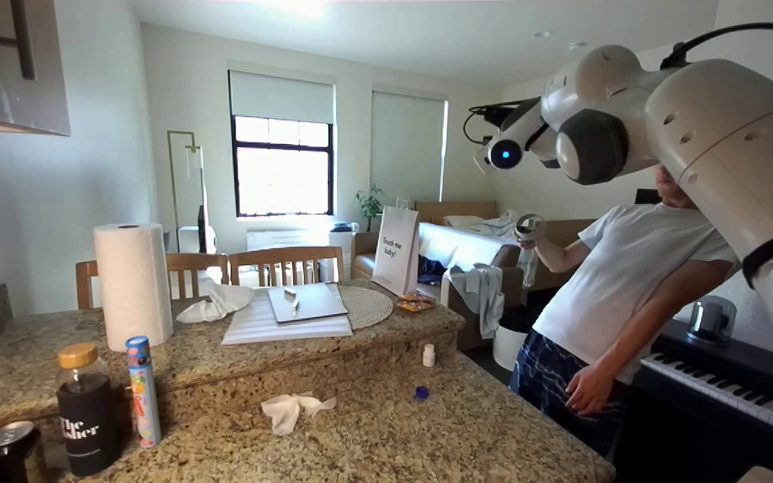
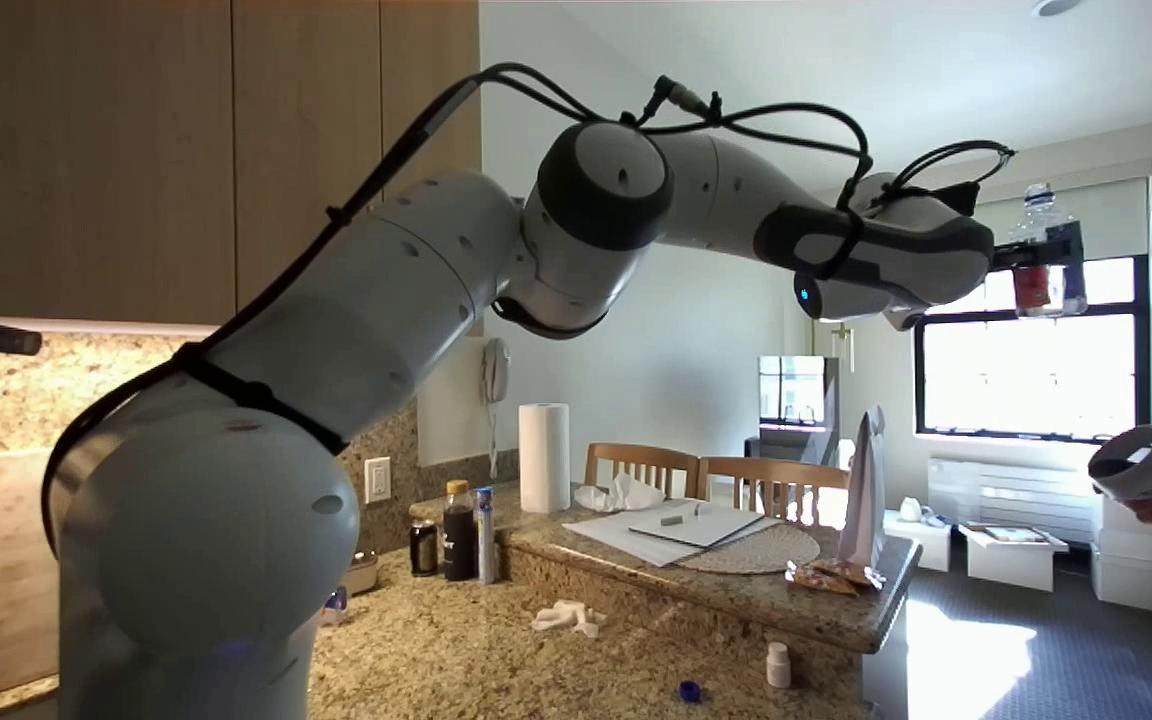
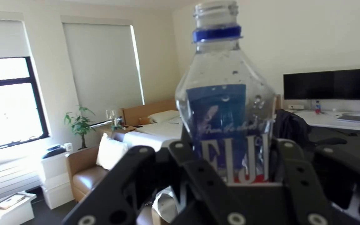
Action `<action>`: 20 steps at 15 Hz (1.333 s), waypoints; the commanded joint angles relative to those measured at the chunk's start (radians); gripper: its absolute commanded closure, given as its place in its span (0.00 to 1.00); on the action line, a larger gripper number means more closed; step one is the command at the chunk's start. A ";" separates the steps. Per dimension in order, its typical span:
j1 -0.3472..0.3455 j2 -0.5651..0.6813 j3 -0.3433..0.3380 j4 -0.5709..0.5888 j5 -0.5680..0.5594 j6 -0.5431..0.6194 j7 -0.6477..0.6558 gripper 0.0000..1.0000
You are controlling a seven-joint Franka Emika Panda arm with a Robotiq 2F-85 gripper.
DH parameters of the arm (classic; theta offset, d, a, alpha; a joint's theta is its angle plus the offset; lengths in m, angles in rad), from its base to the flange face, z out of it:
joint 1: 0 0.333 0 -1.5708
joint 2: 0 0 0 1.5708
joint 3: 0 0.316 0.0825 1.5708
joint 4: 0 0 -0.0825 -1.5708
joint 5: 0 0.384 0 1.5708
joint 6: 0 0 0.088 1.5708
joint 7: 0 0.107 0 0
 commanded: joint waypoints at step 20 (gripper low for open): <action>0.143 -0.402 0.206 -0.850 -0.177 -0.471 0.321 0.78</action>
